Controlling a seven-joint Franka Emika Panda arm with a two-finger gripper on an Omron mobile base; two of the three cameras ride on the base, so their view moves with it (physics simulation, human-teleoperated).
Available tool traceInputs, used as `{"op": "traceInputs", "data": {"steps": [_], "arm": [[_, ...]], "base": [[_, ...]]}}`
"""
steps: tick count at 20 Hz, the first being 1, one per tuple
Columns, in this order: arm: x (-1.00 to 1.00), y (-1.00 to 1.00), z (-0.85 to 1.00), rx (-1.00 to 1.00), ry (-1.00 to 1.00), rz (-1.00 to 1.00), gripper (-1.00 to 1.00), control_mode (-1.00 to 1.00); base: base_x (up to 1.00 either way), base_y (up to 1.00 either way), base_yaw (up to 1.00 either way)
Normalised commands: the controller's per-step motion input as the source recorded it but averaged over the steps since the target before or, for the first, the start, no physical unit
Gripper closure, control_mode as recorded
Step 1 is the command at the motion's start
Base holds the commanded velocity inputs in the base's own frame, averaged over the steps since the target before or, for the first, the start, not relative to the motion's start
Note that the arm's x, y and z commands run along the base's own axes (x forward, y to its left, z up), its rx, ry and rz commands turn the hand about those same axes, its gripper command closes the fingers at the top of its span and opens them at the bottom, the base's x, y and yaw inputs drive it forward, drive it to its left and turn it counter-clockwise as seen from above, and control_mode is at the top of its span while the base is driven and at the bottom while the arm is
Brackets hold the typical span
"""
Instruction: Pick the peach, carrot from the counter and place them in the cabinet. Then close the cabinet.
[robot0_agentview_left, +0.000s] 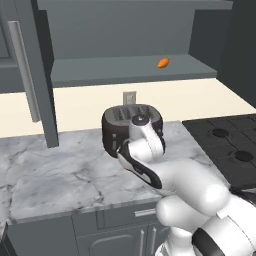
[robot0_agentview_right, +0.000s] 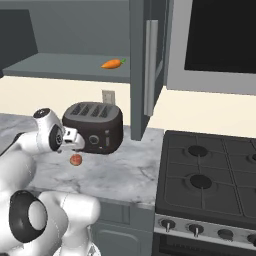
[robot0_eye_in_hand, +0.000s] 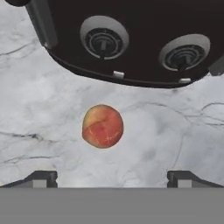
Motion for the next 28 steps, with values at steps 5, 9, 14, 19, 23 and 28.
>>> {"op": "traceInputs", "data": {"steps": [5, 9, 14, 19, 23, 28], "arm": [[0.03, 0.00, -0.65, 0.00, 0.07, 0.01, -1.00, -1.00], [0.00, 0.00, -0.63, 0.02, -0.01, 0.00, -1.00, -1.00], [0.00, -0.01, -0.48, 0.04, -0.04, 0.00, -1.00, -1.00], [0.00, -0.05, -0.32, 0.07, -0.06, 0.00, -1.00, -1.00], [0.00, -0.16, -0.19, 0.08, -0.08, 0.00, -1.00, -1.00], [0.05, -0.14, -0.05, 0.09, -0.13, 0.00, -1.00, -1.00]], "base": [[0.00, 0.00, 0.00], [0.00, 0.00, 0.00], [0.00, 0.00, 0.00], [0.00, 0.00, 0.00], [0.00, 0.00, 0.00], [0.00, 0.00, 0.00]]}}
